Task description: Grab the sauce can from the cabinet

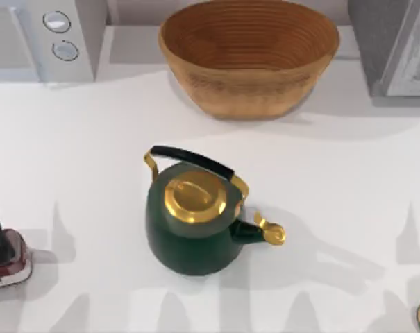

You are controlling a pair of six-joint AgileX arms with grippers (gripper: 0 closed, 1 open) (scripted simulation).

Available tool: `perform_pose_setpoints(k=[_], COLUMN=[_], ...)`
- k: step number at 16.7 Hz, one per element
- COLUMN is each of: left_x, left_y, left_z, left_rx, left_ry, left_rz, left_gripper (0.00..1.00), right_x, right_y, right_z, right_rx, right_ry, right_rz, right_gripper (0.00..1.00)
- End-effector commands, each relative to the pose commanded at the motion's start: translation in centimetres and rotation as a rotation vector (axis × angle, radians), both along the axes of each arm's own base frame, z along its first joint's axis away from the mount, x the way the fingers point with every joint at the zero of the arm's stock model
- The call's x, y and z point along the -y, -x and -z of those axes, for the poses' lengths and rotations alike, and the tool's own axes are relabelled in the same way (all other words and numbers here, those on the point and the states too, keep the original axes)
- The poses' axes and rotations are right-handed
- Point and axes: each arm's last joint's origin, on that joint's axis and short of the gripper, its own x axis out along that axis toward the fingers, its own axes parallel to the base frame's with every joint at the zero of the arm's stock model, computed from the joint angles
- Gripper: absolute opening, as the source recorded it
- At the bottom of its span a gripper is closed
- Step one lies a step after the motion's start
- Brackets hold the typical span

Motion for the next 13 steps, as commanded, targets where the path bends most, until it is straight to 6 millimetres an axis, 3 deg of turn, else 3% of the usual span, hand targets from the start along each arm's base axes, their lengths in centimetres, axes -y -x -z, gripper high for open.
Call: perform_pose_setpoints(k=[3, 6, 9, 13], left_x=[0.0, 0.0, 0.0, 0.0], left_y=[0.0, 0.0, 0.0, 0.0], left_z=[0.0, 0.0, 0.0, 0.0], left_rx=[0.0, 0.0, 0.0, 0.0], left_ry=[0.0, 0.0, 0.0, 0.0], left_rz=[0.0, 0.0, 0.0, 0.0], left_gripper=[1.0, 1.0, 1.0, 1.0], right_x=[0.0, -0.1, -0.3, -0.7], right_y=[0.0, 0.1, -0.2, -2.0], right_z=[-0.3, -2.8, -7.7, -16.3], right_rx=[0.001, 0.011, 0.016, 0.009], right_ry=[0.0, -0.003, -0.004, -0.002], right_rz=[0.0, 0.001, 0.008, 0.017], right_gripper=[1.0, 1.0, 1.0, 1.0])
